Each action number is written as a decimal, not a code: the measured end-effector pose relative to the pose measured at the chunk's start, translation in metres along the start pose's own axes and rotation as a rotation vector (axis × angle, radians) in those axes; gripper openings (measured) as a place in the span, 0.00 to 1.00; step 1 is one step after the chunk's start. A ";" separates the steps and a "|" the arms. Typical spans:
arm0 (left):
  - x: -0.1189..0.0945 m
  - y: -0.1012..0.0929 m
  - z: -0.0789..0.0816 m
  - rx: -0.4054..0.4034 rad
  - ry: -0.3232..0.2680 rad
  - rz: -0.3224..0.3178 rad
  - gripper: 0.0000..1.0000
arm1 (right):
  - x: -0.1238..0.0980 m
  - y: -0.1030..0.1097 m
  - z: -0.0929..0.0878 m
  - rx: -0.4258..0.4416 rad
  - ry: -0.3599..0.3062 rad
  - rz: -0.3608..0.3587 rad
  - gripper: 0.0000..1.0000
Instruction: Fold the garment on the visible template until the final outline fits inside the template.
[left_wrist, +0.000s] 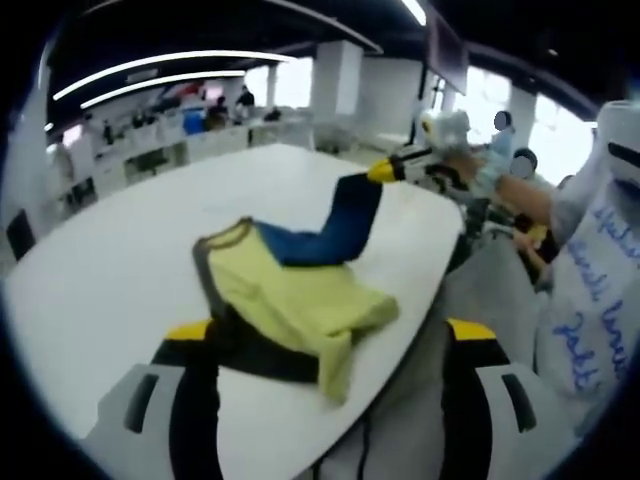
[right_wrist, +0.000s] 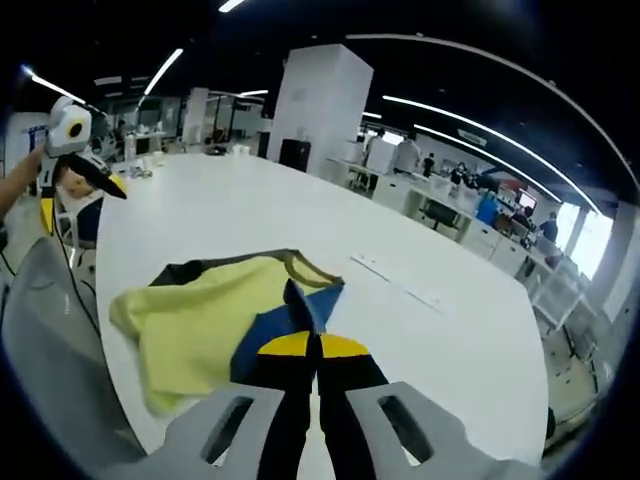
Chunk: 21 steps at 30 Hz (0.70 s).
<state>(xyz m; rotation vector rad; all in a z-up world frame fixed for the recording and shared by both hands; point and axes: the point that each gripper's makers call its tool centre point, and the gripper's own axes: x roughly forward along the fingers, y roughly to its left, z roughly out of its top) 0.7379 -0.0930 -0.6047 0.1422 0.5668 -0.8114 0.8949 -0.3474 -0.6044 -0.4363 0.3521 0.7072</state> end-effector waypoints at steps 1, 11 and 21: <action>0.000 -0.001 0.000 0.003 0.002 -0.003 0.89 | -0.001 -0.004 -0.003 -0.001 0.004 -0.009 0.01; -0.001 -0.002 -0.006 -0.003 0.016 -0.013 0.88 | -0.009 -0.034 -0.036 0.037 0.039 -0.087 0.01; -0.006 0.002 -0.009 0.001 0.026 0.008 0.89 | -0.014 -0.068 -0.079 0.095 0.098 -0.162 0.01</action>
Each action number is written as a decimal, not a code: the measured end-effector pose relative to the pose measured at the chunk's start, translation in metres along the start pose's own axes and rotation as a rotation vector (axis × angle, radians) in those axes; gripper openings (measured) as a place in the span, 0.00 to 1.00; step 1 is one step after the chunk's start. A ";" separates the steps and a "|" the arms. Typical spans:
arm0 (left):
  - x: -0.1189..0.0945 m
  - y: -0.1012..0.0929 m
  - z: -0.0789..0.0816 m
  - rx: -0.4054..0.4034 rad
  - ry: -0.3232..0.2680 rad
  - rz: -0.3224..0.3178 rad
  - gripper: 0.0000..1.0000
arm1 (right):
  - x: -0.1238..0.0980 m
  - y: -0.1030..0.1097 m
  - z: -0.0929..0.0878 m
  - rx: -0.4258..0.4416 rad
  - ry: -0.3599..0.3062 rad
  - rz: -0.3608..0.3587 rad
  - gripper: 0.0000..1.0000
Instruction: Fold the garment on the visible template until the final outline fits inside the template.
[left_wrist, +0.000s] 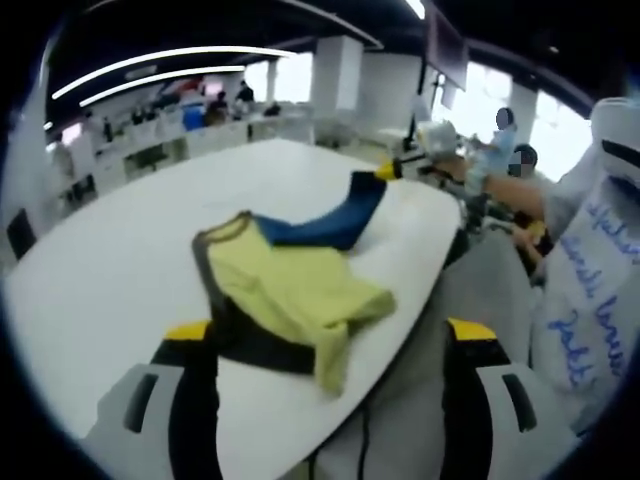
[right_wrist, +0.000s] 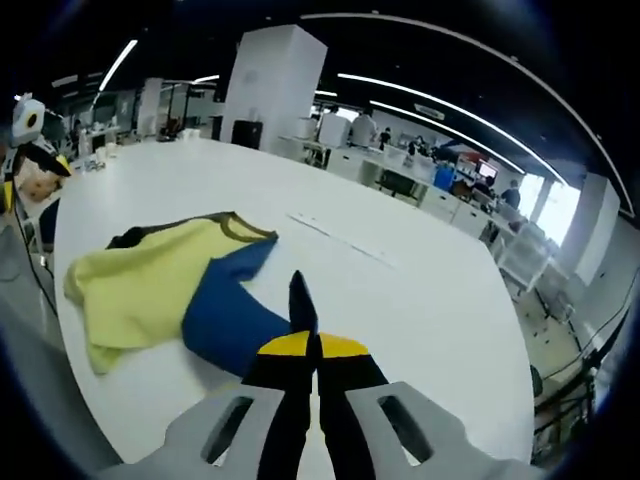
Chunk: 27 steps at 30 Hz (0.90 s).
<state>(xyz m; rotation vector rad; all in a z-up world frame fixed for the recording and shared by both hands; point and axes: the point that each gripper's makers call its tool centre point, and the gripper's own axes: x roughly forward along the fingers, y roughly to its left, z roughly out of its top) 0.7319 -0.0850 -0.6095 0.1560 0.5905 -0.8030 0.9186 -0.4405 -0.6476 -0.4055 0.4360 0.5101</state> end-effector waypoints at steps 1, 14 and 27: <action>0.000 0.000 0.000 -0.001 0.000 0.002 0.89 | 0.000 -0.002 -0.003 0.004 0.004 -0.005 0.01; -0.004 0.001 -0.001 -0.024 -0.003 0.016 0.88 | 0.005 -0.042 -0.028 0.057 0.040 -0.066 0.01; -0.007 -0.001 0.007 -0.017 -0.013 0.021 0.87 | 0.007 -0.090 -0.056 0.106 0.068 -0.131 0.01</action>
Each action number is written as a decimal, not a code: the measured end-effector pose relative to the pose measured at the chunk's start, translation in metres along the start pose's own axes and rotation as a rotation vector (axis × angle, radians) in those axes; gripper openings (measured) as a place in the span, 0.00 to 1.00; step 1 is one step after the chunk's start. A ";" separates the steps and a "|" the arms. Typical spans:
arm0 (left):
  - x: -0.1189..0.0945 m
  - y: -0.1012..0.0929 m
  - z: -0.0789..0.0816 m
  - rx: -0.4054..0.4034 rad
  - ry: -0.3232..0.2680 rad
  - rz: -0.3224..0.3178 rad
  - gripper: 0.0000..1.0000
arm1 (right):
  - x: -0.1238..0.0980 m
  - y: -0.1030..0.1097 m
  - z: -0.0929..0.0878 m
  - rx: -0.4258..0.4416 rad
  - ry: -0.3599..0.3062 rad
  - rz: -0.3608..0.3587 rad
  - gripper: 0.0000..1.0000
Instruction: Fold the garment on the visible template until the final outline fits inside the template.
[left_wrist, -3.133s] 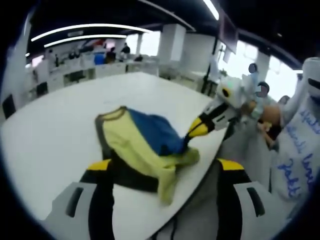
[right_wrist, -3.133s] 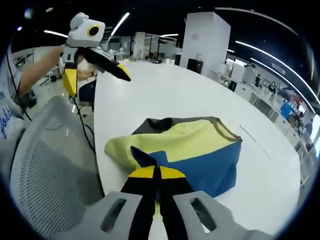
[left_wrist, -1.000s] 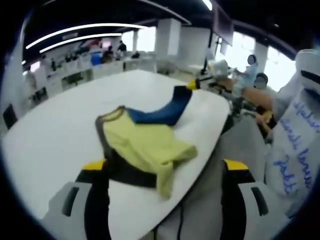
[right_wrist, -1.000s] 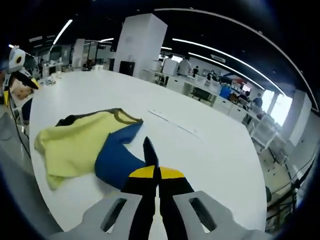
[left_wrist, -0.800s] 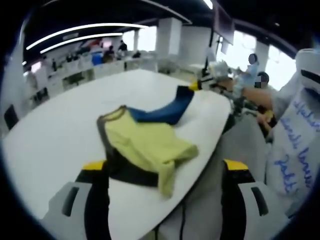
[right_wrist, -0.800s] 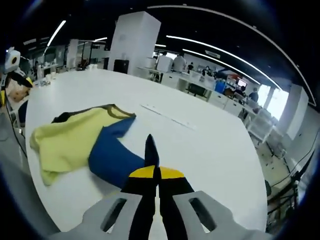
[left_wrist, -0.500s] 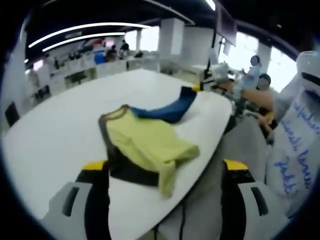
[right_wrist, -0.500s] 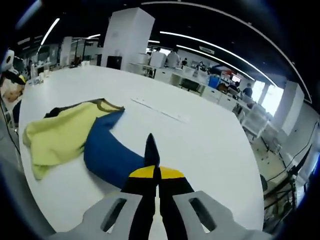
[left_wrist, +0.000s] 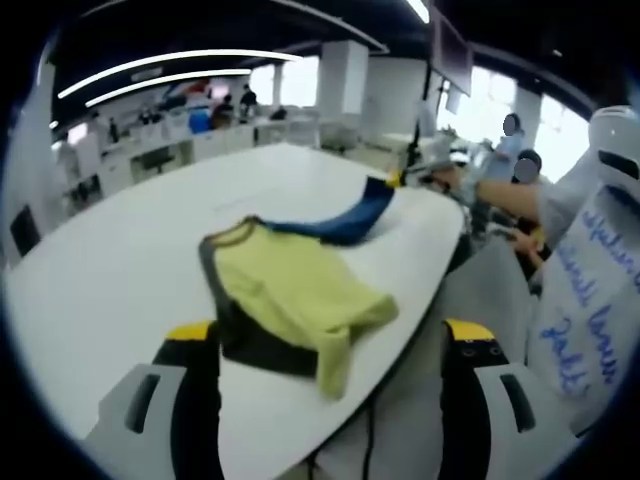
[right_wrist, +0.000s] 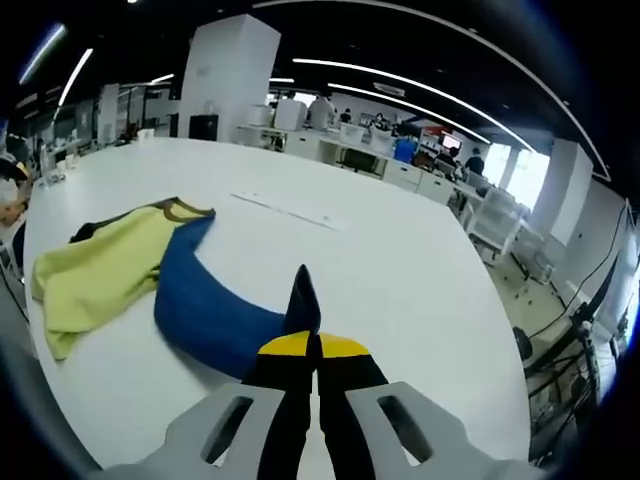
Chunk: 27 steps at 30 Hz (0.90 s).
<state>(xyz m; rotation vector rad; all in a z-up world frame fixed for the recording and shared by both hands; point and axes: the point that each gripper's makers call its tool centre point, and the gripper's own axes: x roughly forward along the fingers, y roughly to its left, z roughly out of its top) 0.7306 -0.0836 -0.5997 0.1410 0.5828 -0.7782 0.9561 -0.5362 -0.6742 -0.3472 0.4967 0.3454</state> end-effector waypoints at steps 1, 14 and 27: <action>0.001 0.000 -0.001 -0.003 0.003 -0.003 0.86 | 0.000 -0.003 -0.002 0.009 0.003 -0.005 0.01; 0.005 0.000 0.000 0.001 0.027 -0.009 0.86 | -0.003 -0.031 -0.020 0.044 0.037 -0.095 0.01; 0.007 -0.002 0.004 0.000 0.017 -0.017 0.86 | -0.005 -0.047 -0.050 0.115 0.059 -0.127 0.01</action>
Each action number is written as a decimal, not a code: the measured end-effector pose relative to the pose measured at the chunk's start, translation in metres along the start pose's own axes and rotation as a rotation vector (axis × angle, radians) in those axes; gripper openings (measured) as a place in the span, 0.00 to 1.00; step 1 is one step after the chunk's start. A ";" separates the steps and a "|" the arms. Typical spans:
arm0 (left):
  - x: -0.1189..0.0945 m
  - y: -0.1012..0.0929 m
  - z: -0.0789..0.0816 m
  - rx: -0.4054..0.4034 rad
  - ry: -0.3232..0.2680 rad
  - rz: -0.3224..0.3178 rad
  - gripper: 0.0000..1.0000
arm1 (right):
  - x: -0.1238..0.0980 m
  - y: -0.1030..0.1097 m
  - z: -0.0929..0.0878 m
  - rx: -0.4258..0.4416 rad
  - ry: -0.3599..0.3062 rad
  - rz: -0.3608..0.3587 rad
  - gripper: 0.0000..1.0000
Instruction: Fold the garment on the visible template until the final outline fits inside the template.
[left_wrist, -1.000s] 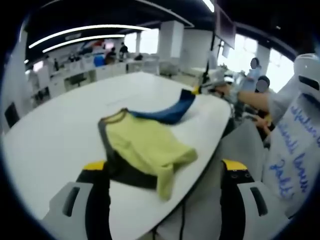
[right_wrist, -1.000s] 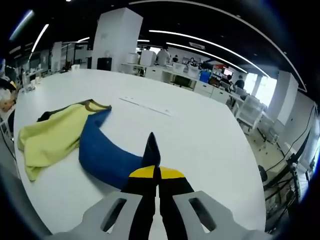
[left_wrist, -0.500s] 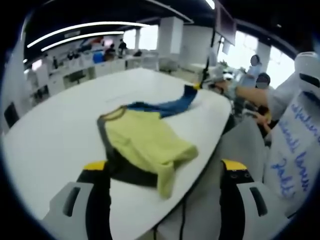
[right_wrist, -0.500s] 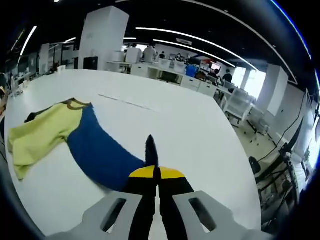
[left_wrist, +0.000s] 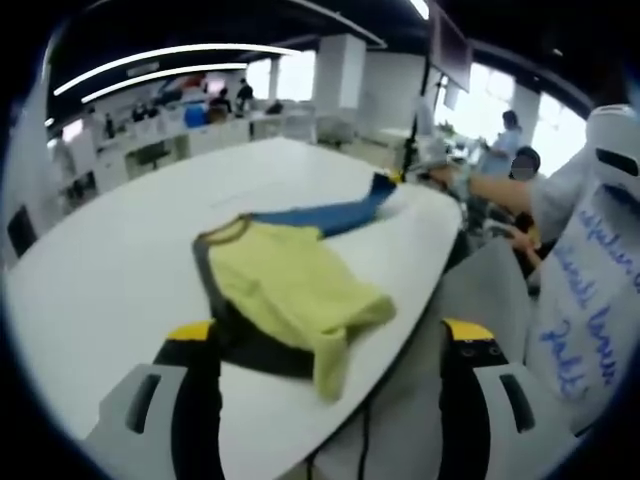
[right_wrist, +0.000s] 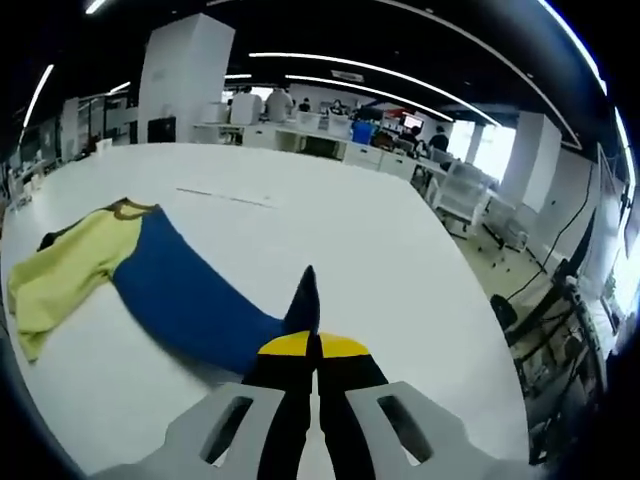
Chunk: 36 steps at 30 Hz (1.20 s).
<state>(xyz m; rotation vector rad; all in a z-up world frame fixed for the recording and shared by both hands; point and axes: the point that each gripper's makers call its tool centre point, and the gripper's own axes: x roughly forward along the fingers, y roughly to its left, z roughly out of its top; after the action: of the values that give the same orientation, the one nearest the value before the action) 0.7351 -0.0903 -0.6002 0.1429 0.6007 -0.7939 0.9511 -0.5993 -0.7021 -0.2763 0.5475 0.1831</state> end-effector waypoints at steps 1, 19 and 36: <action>0.000 0.000 0.000 0.001 -0.001 0.002 0.86 | 0.001 -0.002 -0.006 0.005 0.008 -0.005 0.01; 0.001 0.005 0.003 0.004 -0.003 0.012 0.85 | 0.010 -0.020 -0.043 0.010 0.105 -0.035 0.01; 0.002 0.007 -0.001 -0.021 0.004 0.018 0.86 | 0.023 -0.020 -0.070 0.029 0.181 -0.029 0.01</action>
<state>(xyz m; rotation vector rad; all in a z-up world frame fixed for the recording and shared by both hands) 0.7407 -0.0864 -0.6034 0.1309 0.6109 -0.7704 0.9412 -0.6379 -0.7673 -0.2738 0.7245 0.1220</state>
